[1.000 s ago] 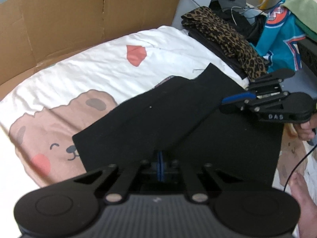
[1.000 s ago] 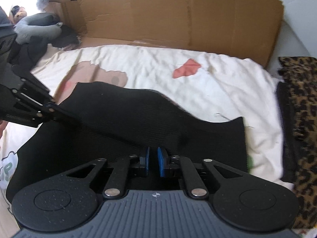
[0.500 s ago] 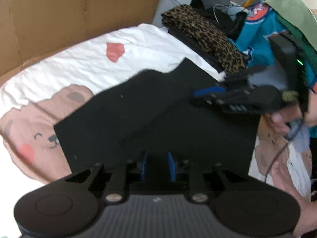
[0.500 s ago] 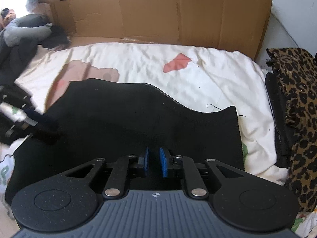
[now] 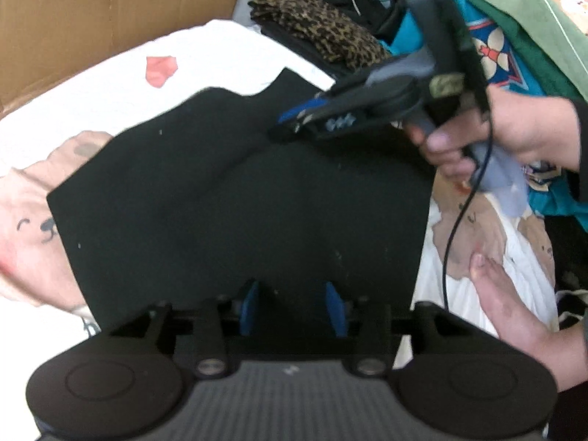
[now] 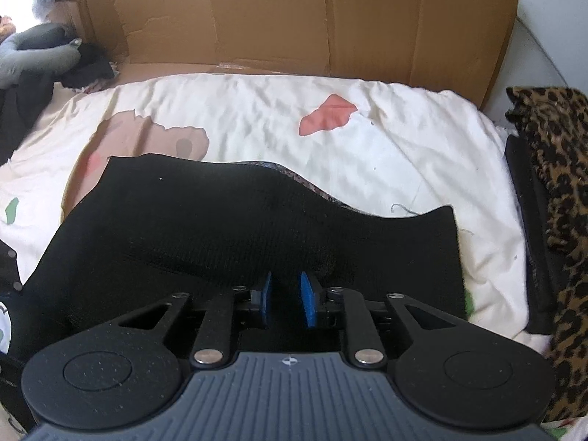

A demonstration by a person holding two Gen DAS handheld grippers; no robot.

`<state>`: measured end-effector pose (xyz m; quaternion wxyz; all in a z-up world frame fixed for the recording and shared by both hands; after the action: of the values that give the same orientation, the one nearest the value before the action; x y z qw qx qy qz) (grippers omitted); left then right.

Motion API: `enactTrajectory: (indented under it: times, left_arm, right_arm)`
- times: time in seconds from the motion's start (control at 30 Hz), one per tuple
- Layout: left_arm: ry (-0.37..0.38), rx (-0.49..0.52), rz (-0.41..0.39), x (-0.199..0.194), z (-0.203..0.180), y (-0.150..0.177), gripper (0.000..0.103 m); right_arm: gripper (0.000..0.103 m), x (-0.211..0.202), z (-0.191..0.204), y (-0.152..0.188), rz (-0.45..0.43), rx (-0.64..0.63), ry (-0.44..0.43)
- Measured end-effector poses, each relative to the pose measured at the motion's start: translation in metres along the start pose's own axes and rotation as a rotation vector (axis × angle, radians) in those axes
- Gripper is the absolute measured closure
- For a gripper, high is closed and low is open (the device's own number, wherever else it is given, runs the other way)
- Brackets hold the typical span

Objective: Fold clothes
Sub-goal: 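Lift the pants higher so they hang between both tools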

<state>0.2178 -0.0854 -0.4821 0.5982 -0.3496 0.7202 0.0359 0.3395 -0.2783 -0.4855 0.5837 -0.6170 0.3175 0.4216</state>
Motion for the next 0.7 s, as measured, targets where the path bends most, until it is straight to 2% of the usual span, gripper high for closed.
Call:
enactTrajectory:
  times: [0.2,0.33,0.43,0.57,0.7]
  left_arm:
    - [-0.039,0.009,0.023,0.007,0.002,0.008,0.056]
    - [-0.06,0.008,0.039,0.012,0.005,0.011,0.056]
    - [-0.063,0.01,0.052,0.014,0.007,0.013,0.056]
    - [-0.046,0.022,0.066,0.013,0.007,0.019,0.051]
    - [-0.036,0.011,0.085,0.011,0.012,0.025,0.048]
  right_arm:
    - [0.078,-0.036,0.015,0.019,-0.028,0.003,-0.099]
    - [0.076,-0.042,0.037,0.048,0.008,-0.092,-0.117]
    - [0.07,-0.039,0.041,0.072,0.04,-0.137,-0.091]
    - [0.069,-0.044,0.033,0.095,0.054,-0.167,-0.055]
    - [0.069,-0.05,0.007,0.107,0.061,-0.134,0.016]
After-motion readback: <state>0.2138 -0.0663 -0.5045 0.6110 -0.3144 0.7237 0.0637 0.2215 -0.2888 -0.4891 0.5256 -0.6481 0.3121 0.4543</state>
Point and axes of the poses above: each gripper's, at about its wrist camera, not at the fingertips, and x roughly the way its jaws point, z to its left, y to its underside, the point moved 8 cm from there along x, roughly the way its jaws point, and after that the axes turned 8 degrees about z, right-handed, at the moved point
